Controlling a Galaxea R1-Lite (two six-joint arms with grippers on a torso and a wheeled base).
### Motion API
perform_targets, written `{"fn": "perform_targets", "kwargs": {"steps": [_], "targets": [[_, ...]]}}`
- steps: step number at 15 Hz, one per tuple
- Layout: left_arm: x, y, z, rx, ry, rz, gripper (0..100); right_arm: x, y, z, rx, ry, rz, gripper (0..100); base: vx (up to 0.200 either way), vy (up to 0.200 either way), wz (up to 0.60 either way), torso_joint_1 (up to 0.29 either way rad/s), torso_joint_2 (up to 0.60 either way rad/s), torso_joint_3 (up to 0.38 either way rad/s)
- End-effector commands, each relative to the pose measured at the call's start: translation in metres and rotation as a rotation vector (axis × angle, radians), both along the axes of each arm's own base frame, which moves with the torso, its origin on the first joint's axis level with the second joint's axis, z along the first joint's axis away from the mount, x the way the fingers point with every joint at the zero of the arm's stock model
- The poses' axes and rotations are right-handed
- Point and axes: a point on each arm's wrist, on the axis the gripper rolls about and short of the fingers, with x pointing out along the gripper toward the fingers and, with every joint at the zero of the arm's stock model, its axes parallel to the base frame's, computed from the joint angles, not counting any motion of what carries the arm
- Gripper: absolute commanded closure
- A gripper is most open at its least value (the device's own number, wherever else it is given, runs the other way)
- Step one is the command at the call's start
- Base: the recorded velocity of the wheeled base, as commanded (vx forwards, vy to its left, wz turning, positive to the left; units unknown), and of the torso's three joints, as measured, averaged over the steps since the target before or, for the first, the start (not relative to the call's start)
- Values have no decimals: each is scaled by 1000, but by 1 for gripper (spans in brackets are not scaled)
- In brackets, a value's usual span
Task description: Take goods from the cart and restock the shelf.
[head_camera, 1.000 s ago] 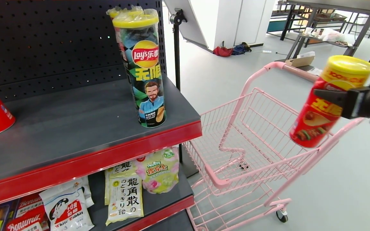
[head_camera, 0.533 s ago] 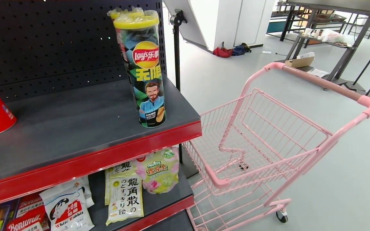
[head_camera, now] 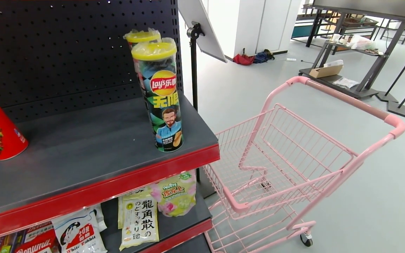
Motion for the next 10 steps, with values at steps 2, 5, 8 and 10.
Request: {"fn": "perform_targets", "kwargs": {"steps": [2, 5, 8, 10], "targets": [[0, 0, 0, 0, 0, 0, 0, -1, 0, -1, -1, -2, 0, 100, 0, 0, 0, 195, -566, -356], [0, 0, 0, 0, 0, 1, 0, 1, 0, 1, -2, 2, 2, 100, 0, 0, 0, 238, -614, -382], [0, 0, 0, 0, 1, 1, 0, 1, 0, -1, -7, 9, 4, 100, 0, 0, 0, 186, -463, -279], [0, 0, 0, 0, 1, 0, 0, 1, 0, 0, -7, 4, 5, 100, 0, 0, 0, 156, -396, -237]]}}
